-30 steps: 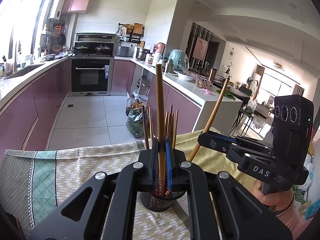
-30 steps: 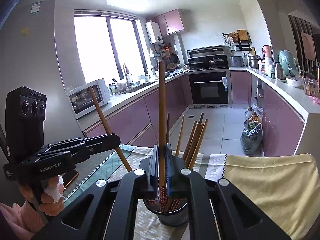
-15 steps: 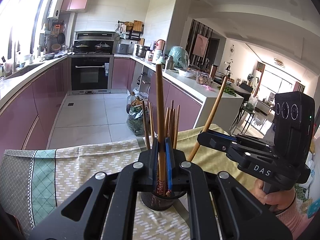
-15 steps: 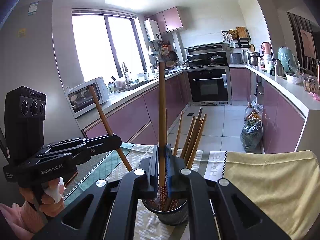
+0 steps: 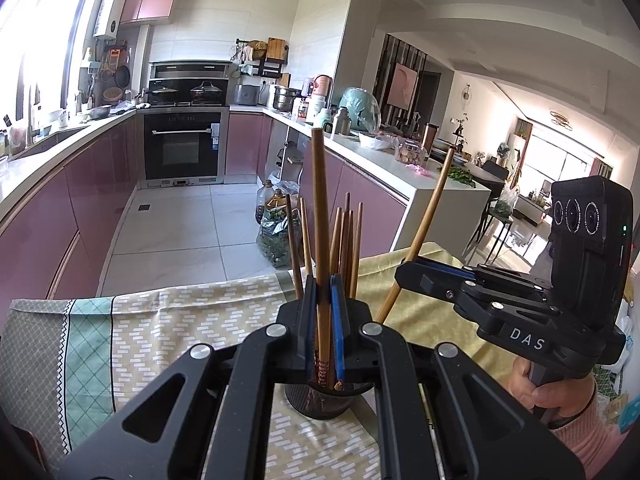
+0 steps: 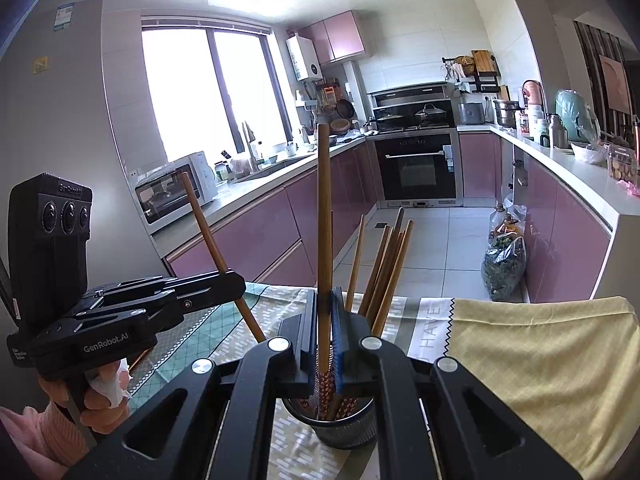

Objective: Organize utensils

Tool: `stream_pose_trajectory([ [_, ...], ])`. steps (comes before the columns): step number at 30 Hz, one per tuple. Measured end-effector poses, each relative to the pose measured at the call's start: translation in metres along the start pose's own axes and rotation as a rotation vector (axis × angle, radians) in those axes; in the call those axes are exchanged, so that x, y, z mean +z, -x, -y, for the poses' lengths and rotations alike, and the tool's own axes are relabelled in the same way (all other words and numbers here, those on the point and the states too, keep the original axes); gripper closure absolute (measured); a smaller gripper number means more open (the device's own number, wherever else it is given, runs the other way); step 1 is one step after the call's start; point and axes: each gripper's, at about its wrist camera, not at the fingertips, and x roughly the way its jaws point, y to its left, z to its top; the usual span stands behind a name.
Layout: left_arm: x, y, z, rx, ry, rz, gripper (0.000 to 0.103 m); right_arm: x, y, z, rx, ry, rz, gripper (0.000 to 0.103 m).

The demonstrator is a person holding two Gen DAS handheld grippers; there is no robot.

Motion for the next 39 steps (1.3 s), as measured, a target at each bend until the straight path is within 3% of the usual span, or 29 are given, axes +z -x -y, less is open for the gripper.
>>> stream_pose_trajectory([
  [39,-0.011,-0.010,-0.006,0.006,0.007,-0.028,0.096,-0.009,-0.007,0.002,-0.001,-0.007,-0.010,0.097],
])
